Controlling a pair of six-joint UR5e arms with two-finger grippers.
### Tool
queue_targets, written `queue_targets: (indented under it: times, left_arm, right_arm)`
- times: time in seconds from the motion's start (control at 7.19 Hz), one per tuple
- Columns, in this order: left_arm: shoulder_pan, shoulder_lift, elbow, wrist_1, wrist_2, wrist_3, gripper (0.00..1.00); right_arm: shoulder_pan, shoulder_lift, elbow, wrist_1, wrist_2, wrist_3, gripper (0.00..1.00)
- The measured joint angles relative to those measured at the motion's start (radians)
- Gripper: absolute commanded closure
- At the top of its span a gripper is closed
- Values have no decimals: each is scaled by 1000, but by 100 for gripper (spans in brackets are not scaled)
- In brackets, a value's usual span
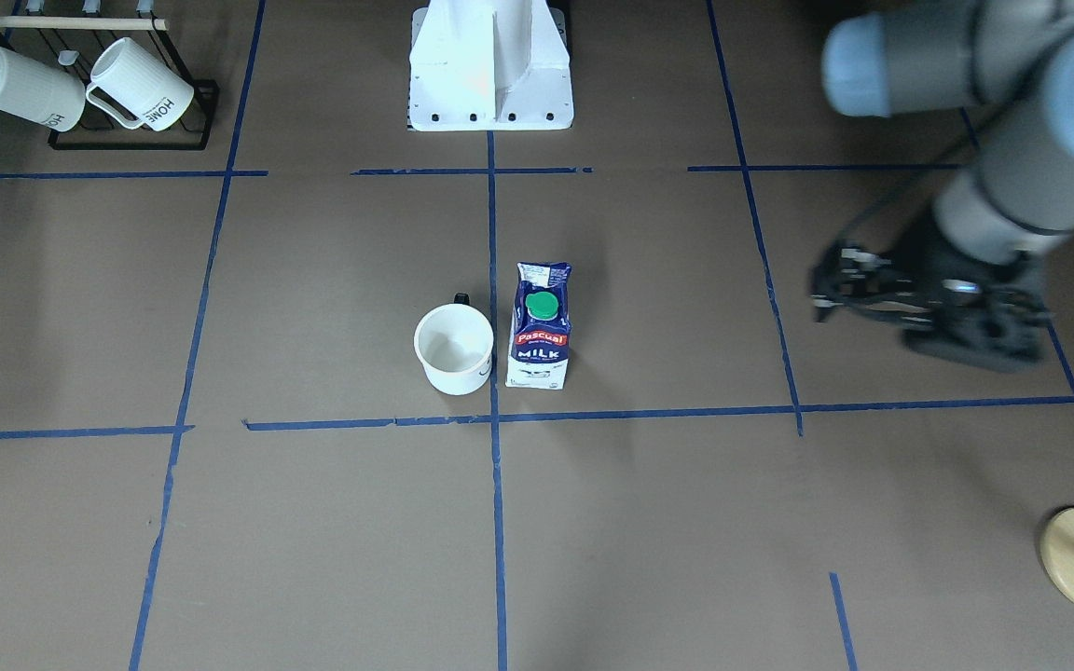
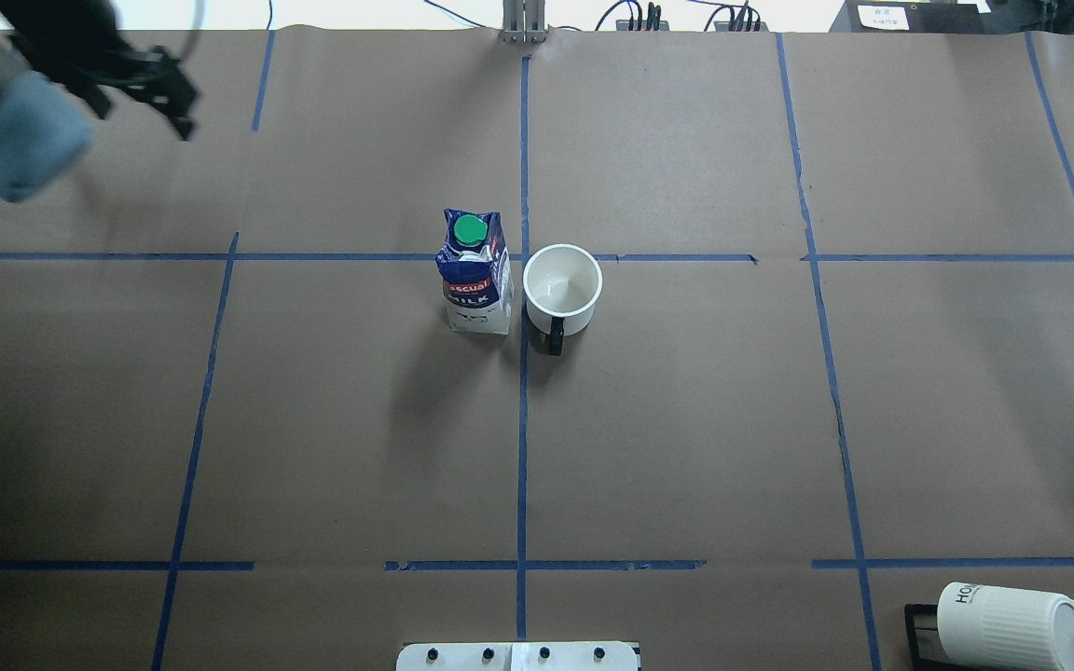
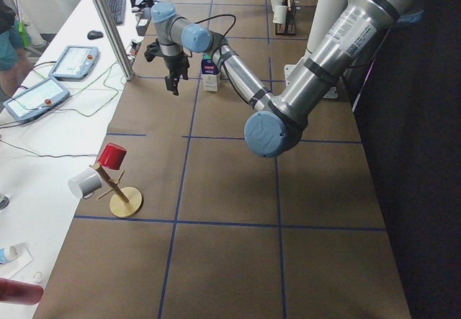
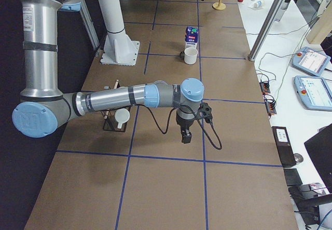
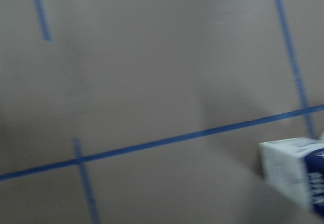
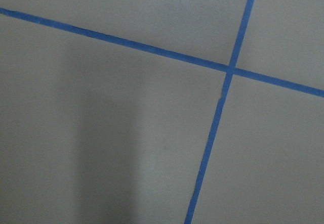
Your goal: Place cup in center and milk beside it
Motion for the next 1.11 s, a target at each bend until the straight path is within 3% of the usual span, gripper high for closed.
queue_targets:
  times: [0.42,0.83,1.11]
  left_arm:
    - [-247,254,12,-1,-48,379,0]
    - [-345,486,14,-11,-49,444,0]
    - [-352,538,14,-25,-50,450,0]
  right_arm:
    - [29,-45,-3,37,-6,5,0]
    - [33,-62,7,45,-5,9,0]
    - [34,-65,11,46,-5,10,0]
